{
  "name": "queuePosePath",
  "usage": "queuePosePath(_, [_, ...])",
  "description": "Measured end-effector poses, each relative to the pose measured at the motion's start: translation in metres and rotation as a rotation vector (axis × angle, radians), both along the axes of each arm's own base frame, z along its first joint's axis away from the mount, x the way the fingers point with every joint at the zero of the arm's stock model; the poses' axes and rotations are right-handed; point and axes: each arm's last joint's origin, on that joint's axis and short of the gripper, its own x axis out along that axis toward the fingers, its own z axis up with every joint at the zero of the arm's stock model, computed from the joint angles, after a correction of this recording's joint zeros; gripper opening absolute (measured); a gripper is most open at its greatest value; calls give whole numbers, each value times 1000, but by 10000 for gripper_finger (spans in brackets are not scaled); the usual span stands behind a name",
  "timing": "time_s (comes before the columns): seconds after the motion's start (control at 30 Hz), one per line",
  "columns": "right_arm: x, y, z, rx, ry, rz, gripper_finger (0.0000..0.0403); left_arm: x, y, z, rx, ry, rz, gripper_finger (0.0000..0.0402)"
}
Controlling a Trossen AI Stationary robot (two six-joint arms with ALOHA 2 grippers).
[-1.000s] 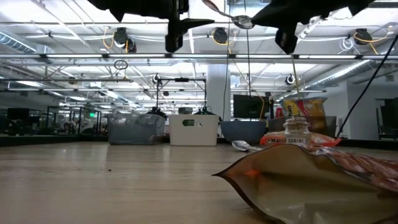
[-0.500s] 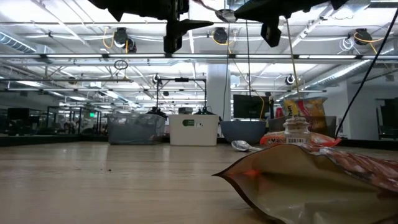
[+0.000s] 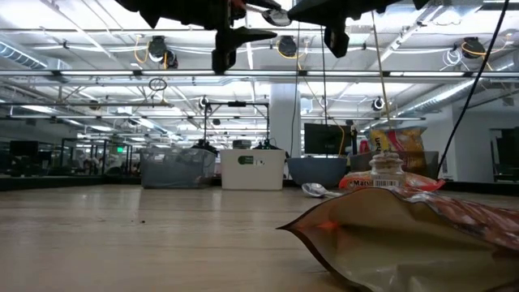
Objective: Pick & Place Food Item
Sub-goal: Put the orange spoon into the left black bin
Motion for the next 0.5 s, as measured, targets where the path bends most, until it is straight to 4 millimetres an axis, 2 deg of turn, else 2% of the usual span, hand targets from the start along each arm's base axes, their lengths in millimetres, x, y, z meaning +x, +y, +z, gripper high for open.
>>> queuePosePath(0.4, [0, 0, 3, 3, -15, 0, 0, 0, 0, 1, 53, -27, -12, 23])
queuePosePath(0.5, [0, 0, 3, 3, -17, 0, 0, 0, 0, 2, 68, -32, -13, 11])
